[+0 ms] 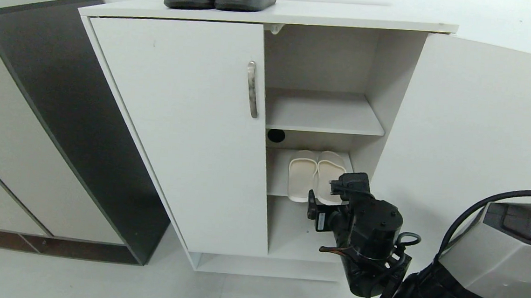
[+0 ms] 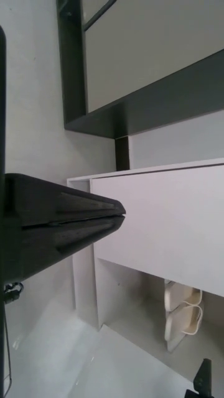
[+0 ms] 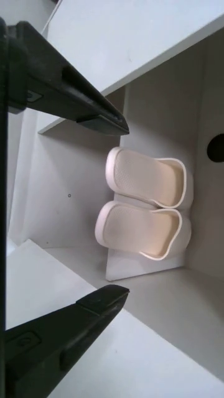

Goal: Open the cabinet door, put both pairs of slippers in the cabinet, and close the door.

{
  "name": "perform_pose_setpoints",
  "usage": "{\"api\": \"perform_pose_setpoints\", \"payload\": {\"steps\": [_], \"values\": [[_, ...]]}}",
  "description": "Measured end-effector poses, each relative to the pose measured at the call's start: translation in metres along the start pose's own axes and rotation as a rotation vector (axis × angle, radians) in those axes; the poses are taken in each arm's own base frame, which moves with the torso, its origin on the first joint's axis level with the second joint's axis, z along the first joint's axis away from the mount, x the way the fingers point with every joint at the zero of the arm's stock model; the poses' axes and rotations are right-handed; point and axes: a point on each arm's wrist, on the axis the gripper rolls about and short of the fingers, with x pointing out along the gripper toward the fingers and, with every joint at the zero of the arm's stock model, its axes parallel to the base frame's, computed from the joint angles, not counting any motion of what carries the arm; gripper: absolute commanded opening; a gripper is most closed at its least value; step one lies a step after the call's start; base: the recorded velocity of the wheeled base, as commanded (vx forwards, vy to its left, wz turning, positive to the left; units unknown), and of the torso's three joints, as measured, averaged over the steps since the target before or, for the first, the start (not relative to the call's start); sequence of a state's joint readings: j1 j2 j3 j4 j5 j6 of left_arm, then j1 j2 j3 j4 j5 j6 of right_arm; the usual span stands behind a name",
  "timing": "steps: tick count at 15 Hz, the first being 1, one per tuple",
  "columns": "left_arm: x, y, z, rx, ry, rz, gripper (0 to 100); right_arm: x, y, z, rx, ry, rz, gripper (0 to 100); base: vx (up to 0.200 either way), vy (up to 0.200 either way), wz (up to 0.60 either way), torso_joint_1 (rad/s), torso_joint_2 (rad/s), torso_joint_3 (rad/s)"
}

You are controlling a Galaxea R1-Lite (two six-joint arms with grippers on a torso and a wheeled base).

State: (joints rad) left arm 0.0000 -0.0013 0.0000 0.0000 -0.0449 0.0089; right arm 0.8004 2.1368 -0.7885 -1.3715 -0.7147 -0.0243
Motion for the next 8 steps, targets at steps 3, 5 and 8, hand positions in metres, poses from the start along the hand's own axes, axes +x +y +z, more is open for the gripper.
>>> {"api": "perform_pose_setpoints", "payload": {"steps": [3,5,8], "values": [[0.0,0.0,0.0,-0.001,0.0,0.0,0,0.0007,-0.0015,0.0005,-0.001,-0.001,-0.004,100,0.0,0.0,0.0,0.0,0.0,0.0],[0.0,0.0,0.0,-0.002,0.0,0.0,0,-0.0001,-0.0023,-0.0005,-0.004,0.002,-0.005,100,0.0,0.2,0.0,0.005,0.01,0.0],[0.0,0.0,0.0,-0.003,0.0,0.0,0,-0.0007,-0.0041,-0.0009,-0.006,0.004,-0.007,100,0.0,0.2,0.0,0.004,0.0,0.004]]}}
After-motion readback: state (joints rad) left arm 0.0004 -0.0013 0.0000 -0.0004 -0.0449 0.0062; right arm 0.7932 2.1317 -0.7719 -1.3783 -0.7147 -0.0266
